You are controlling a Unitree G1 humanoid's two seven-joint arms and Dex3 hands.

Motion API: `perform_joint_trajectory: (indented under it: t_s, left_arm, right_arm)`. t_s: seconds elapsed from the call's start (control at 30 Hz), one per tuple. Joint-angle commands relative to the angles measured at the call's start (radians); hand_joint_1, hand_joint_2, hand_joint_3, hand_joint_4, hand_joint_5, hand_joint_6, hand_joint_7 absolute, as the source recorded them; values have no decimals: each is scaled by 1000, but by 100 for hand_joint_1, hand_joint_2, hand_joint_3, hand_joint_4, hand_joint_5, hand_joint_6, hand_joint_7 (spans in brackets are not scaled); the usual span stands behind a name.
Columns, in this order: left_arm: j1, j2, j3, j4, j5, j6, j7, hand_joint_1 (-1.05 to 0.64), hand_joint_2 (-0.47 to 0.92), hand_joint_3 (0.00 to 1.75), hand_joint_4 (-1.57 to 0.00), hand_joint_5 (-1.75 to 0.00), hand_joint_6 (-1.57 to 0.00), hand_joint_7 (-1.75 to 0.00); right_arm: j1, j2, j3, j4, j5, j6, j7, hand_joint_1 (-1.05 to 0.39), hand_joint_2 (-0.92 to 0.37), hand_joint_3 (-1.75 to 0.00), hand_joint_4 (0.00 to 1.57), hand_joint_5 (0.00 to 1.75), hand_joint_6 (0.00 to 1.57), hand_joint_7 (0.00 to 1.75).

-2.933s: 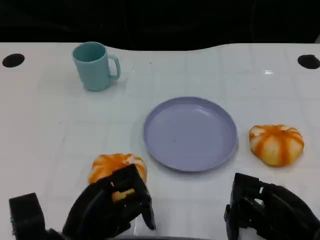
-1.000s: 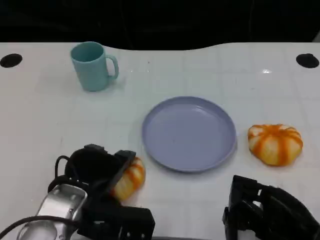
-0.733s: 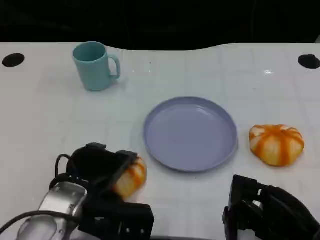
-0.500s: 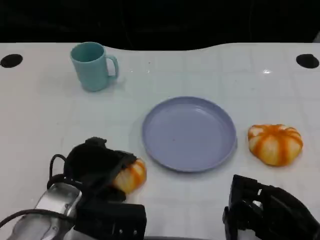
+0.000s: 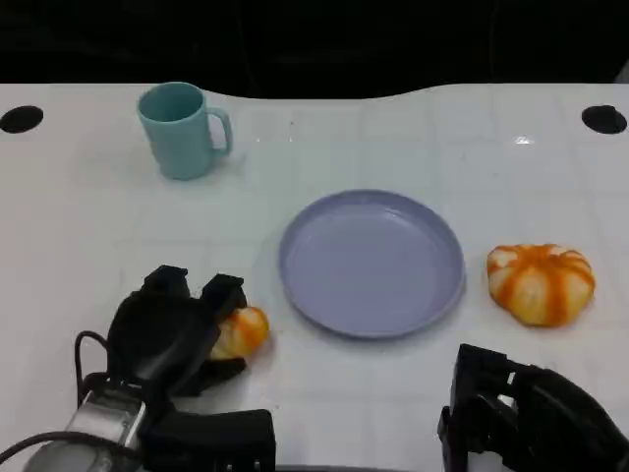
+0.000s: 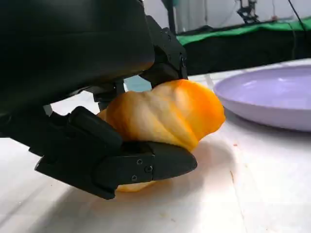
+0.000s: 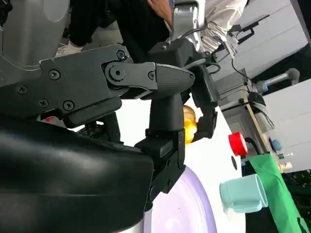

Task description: Grasp the bread from the table and place it into the plate.

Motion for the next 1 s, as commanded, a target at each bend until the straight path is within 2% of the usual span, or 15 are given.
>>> perform_joint_trajectory:
  t_s: [0.03,0.2,0.53,0.77,1.0]
  left_arm:
    - [6,2,32,-9,-32,26,47,-29,65,98,-83,-175,-56,-175]
    - [25,-19,110,-62,-187,-30,-8,-24,57,110,-85,-175,-61,-175]
    - [-22,-9,161,-163,-277,-141,-46,-23,51,108,-85,-175,-62,-175]
    - [-150,-41,164,-83,-336,-249,-98,-19,42,124,-89,-175,-68,-175]
    - [-292,-104,129,31,-302,-259,-100,-14,37,123,-92,-175,-71,-175]
  right_arm:
    - [-5,-11,-12,-2,3,-2,-2,-57,-92,-41,63,175,42,173]
    - [-7,-11,-13,1,10,5,2,-56,-92,-41,62,175,41,172]
    - [-1,-8,-6,-5,3,9,-9,-56,-92,-41,61,175,41,172]
    - [-5,-9,1,6,0,3,-2,-54,-92,-42,61,175,40,173]
    - [-3,-12,3,-5,1,25,-8,-55,-92,-39,62,175,41,174]
